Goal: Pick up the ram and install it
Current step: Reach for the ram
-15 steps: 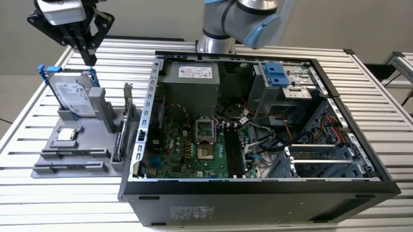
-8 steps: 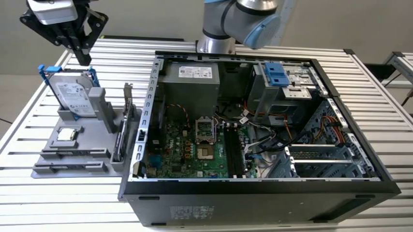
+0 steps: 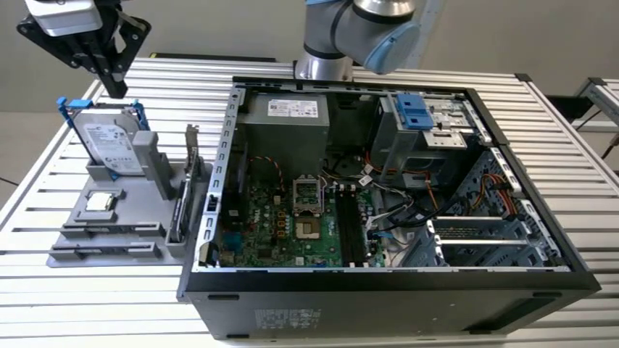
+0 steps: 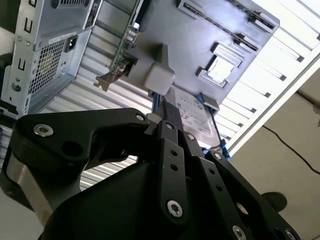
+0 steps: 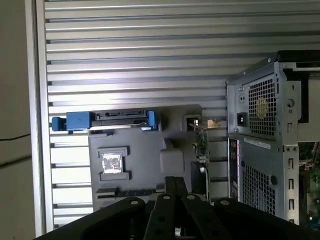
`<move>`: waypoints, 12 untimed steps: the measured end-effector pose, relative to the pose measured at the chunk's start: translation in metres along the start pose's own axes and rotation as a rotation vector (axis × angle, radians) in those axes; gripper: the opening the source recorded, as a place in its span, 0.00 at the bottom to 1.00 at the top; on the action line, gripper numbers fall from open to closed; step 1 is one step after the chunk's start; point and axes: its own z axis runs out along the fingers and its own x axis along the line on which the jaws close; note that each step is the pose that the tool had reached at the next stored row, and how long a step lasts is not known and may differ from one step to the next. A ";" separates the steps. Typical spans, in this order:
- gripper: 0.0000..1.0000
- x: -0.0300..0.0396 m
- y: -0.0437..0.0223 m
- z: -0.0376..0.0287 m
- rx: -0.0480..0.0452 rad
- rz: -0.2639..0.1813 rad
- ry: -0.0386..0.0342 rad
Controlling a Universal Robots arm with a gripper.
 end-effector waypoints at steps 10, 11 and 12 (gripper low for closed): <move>0.00 0.0142 -0.0007 -0.0003 -0.0001 -0.007 0.0004; 0.00 0.0157 -0.0008 -0.0003 -0.0001 -0.008 0.0004; 0.00 0.0171 -0.0009 -0.0004 -0.0001 -0.008 0.0005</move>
